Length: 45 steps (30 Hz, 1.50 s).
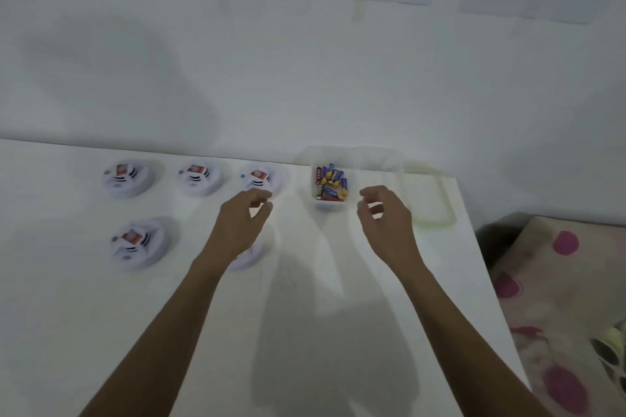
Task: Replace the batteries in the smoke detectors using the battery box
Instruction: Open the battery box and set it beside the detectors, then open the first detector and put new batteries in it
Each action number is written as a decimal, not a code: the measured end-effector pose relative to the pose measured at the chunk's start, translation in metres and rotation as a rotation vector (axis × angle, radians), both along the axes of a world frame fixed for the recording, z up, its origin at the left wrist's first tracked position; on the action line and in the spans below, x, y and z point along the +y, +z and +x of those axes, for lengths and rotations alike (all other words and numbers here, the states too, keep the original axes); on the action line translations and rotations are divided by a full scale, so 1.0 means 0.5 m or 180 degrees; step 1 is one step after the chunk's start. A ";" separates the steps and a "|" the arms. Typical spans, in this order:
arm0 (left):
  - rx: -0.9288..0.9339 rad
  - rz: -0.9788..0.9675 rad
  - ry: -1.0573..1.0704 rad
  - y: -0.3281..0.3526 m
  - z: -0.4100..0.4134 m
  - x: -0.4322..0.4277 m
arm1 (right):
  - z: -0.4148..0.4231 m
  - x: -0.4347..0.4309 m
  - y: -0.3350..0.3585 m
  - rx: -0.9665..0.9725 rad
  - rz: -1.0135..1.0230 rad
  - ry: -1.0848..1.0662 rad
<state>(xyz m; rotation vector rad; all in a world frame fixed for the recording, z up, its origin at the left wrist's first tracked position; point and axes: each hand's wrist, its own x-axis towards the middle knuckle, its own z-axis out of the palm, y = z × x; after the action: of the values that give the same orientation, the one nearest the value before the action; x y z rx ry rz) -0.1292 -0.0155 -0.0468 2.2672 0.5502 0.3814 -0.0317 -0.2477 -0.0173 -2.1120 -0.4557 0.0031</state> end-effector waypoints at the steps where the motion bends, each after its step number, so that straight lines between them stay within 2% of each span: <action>1: 0.0006 0.0022 -0.0010 -0.004 -0.018 0.009 | -0.020 0.017 0.001 0.0077 0.0028 0.0078; 6: 0.0161 -0.0090 0.0055 -0.028 -0.109 0.063 | -0.110 0.122 -0.017 0.0444 0.0053 0.0393; 14: 0.0651 -0.0334 -0.0278 -0.056 -0.167 0.101 | -0.179 0.245 -0.097 0.0979 -0.0735 0.0503; 17: 0.0662 -0.0331 -0.0382 -0.067 -0.167 0.101 | -0.196 0.266 -0.124 0.1115 -0.0924 0.0402; 21: 0.0476 -0.0475 -0.0288 -0.075 -0.168 0.100 | -0.216 0.280 -0.136 0.1063 -0.0835 0.0350; 26: 0.0259 -0.0813 -0.0076 -0.055 -0.181 0.095 | -0.245 0.279 -0.124 0.1435 -0.0070 0.0097; 29: 0.0412 -0.1360 -0.0051 -0.049 -0.193 0.111 | -0.275 0.278 -0.097 0.1586 0.0553 0.0114; 34: 0.0473 -0.2988 -0.0263 -0.025 -0.215 0.127 | -0.322 0.286 -0.050 0.1664 0.1214 0.0369; 37: 0.0457 -0.3973 -0.0537 -0.016 -0.227 0.139 | -0.339 0.306 -0.031 0.1304 0.0808 0.0429; 42: 0.0182 -0.4770 -0.0600 -0.031 -0.236 0.156 | -0.368 0.337 -0.014 0.0440 -0.0027 0.0072; 45: -0.0026 -0.5224 -0.0511 -0.042 -0.235 0.156 | -0.375 0.349 0.004 0.0334 -0.0587 -0.0014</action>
<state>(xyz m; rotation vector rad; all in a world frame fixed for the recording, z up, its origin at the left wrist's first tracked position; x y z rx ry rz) -0.2468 0.0624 -0.0680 0.7001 0.3918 -0.1642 -0.2193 -0.0730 -0.0153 -2.2808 -0.4008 0.1583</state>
